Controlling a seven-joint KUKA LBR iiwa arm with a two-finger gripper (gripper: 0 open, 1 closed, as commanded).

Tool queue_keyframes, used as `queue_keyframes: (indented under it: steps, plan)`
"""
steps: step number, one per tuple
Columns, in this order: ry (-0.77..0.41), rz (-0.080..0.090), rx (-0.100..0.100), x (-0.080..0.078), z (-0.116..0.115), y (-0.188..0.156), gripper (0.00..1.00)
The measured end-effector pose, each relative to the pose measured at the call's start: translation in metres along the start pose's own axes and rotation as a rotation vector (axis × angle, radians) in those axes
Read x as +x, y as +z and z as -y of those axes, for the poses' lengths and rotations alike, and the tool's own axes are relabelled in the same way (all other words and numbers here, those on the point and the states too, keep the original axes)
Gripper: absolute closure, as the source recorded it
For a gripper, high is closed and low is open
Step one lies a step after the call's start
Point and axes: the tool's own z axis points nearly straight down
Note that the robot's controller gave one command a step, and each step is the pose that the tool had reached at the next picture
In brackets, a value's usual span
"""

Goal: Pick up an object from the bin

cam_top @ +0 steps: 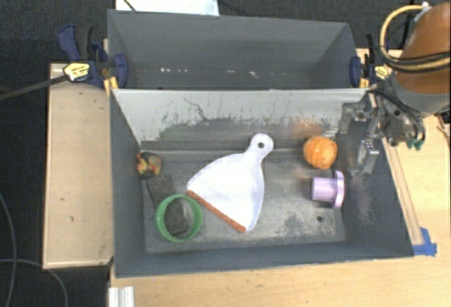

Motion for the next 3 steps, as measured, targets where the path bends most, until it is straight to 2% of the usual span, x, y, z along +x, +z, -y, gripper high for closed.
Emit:
queue_keyframes:
  steps: [1, 2, 3]
  plan:
    - [-0.003, 0.008, 0.001, -0.002, -0.001, -0.005, 0.00]
    - [-0.072, 0.012, 0.002, 0.004, -0.012, 0.052, 0.00]
    - [-0.195, 0.010, 0.001, 0.021, -0.001, 0.120, 0.00]
